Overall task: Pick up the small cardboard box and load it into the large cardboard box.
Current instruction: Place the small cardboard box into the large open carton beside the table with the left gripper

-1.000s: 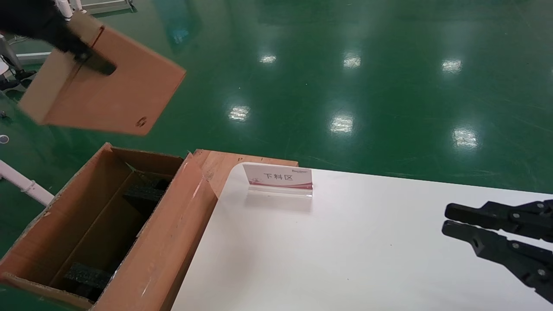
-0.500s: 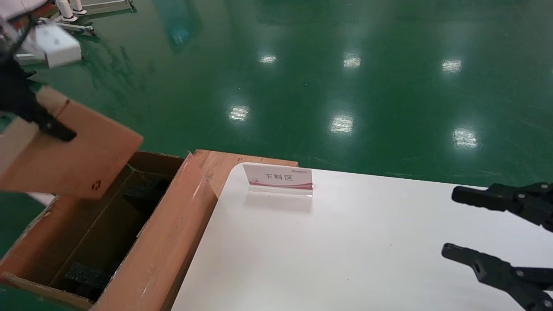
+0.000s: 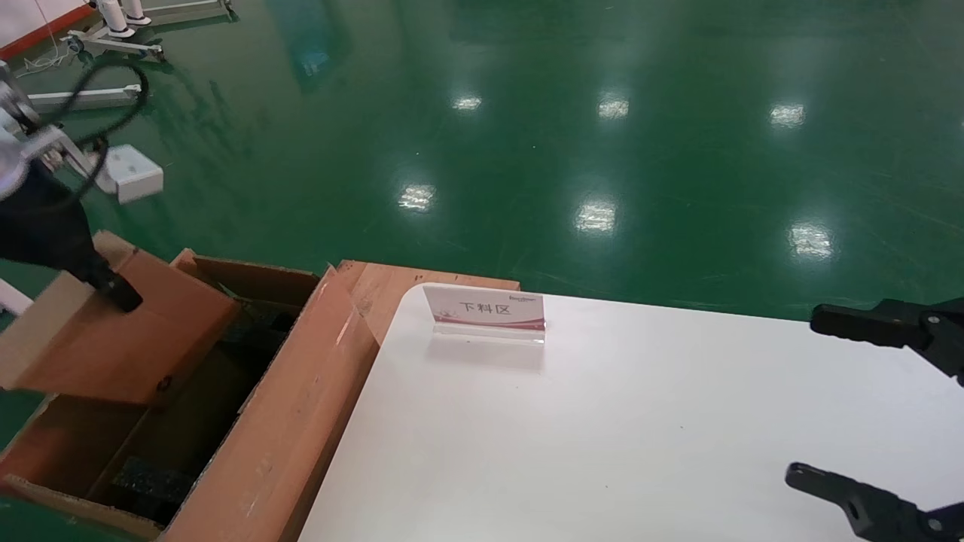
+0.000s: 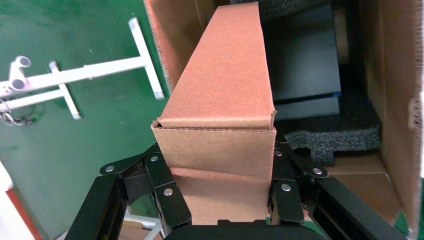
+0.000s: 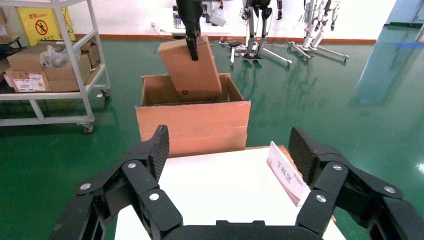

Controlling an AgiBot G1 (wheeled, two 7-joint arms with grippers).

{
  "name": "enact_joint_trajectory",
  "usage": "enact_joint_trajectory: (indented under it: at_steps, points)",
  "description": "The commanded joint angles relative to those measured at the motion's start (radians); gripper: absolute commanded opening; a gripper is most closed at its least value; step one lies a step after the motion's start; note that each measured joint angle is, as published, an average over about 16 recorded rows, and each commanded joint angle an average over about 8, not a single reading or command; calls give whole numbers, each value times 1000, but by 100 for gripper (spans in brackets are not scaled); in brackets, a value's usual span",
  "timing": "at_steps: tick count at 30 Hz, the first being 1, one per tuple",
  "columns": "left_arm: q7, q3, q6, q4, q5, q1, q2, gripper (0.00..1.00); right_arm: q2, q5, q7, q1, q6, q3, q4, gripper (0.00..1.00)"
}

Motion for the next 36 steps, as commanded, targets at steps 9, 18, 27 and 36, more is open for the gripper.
enact_joint_trajectory:
  at_steps: [9,18,27,36]
  points:
    - [103,-3,-47,249,-60,168,76,0,0,0,0,0,0,-1,0,100]
    - [175,-5,-46,435,-84,272,164,0,0,1,-1,0,0,-1,0,100]
    - [237,-4,-34,580,-95,347,223,0,1,1,-1,0,1,-2,0,100]
    - [295,-7,-24,693,-108,408,256,0,1,1,-1,0,1,-2,0,100]
